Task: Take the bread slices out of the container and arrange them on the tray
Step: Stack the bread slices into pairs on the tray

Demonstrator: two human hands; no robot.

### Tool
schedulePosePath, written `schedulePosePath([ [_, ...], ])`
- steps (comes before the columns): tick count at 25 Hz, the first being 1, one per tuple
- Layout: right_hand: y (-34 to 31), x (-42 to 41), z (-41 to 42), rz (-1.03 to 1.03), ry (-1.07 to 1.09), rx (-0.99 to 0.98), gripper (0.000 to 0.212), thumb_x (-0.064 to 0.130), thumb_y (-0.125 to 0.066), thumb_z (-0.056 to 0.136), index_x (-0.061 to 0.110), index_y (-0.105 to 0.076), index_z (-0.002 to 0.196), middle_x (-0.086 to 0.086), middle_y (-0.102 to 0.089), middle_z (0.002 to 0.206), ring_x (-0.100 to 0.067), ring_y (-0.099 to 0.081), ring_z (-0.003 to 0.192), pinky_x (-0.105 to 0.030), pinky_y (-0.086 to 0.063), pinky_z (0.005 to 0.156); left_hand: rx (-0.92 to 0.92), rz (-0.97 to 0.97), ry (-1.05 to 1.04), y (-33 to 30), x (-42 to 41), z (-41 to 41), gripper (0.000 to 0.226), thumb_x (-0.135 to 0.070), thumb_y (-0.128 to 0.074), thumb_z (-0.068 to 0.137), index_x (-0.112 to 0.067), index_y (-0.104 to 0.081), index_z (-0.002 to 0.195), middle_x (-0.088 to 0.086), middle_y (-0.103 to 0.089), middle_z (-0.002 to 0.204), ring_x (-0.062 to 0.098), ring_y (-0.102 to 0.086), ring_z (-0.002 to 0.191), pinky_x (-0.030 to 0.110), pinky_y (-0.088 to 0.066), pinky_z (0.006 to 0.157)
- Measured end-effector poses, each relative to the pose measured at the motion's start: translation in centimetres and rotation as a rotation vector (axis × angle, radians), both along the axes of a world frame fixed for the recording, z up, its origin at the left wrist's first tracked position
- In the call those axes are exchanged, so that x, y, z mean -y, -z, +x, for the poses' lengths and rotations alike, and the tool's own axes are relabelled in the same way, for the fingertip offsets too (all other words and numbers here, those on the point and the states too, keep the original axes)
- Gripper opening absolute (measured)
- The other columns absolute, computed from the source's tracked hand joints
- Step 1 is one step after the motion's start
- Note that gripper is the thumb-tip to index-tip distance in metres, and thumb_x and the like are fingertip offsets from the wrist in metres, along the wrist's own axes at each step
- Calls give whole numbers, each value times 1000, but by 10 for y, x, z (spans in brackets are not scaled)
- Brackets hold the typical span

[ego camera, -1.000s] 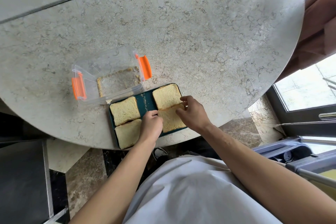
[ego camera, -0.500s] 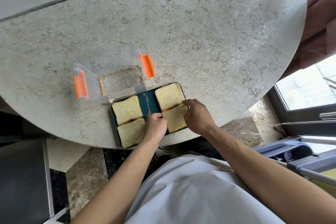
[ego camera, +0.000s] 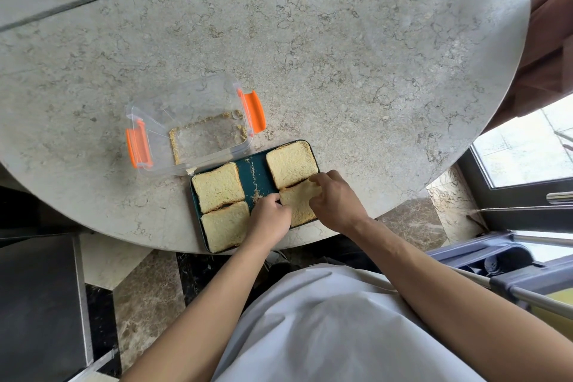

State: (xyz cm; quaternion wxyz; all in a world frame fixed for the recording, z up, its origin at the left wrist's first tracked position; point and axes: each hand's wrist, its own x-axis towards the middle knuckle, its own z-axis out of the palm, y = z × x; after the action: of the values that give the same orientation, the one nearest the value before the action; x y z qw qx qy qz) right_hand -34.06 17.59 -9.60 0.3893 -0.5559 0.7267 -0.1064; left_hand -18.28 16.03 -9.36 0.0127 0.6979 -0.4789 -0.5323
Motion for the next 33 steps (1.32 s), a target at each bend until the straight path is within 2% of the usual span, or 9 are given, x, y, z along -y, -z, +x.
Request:
schedulePosePath([
  [2,-1,1,4,-14,-54,-31,53,11,-51,85,17,-49,138,-13,-50,122,-33,-59,101,-37,-51,85,16,-20,11,-2,0,-1,56,-30,-50,80,-20,-54,135,-9,-67,80,14,-66,76,37,-51,73],
  [8,-4,5,22,-55,-247,12,56,13,-55,86,28,-48,139,-12,-51,115,-32,-58,104,-38,-51,83,24,-32,-56,2,-3,0,36,-37,-50,70,-31,-58,105,-4,-69,84,23,-68,80,48,-56,78],
  [13,-1,8,25,-24,-282,-22,47,17,-54,88,29,-52,134,-11,-55,113,-35,-62,100,-42,-54,77,26,-53,-65,2,-2,-1,31,-38,-51,74,-32,-59,103,-9,-69,87,16,-66,81,46,-55,79],
  [20,6,17,25,94,-331,-11,46,24,-54,92,30,-48,137,-13,-62,115,-32,-63,99,-35,-47,73,7,-13,-74,5,-2,0,35,-35,-51,79,-29,-63,111,-4,-72,94,26,-69,88,51,-57,85],
  [25,5,15,22,35,-325,0,44,23,-49,92,28,-49,135,-13,-63,112,-32,-63,98,-37,-48,72,-27,14,-100,2,1,-2,30,-35,-48,75,-34,-62,102,-4,-72,93,27,-69,91,51,-57,87],
  [27,4,10,16,8,-263,30,45,21,-49,90,25,-50,135,-12,-63,114,-32,-62,98,-38,-50,75,-48,23,-118,1,3,-3,44,-36,-48,74,-28,-65,114,-6,-71,89,26,-70,89,52,-58,86],
  [30,6,4,4,-14,-196,38,44,16,-51,88,18,-54,132,-10,-62,112,-29,-62,95,-40,-52,78,-80,58,-178,2,4,-3,68,-31,-52,72,-19,-55,139,-7,-69,87,25,-72,88,53,-59,87],
  [33,6,1,-3,-40,-136,91,40,13,-51,88,15,-58,127,-7,-61,110,-24,-62,91,-36,-52,79,-120,80,-258,3,4,-2,75,-29,-59,66,-19,-53,140,-1,-71,93,23,-71,91,52,-58,90],
])
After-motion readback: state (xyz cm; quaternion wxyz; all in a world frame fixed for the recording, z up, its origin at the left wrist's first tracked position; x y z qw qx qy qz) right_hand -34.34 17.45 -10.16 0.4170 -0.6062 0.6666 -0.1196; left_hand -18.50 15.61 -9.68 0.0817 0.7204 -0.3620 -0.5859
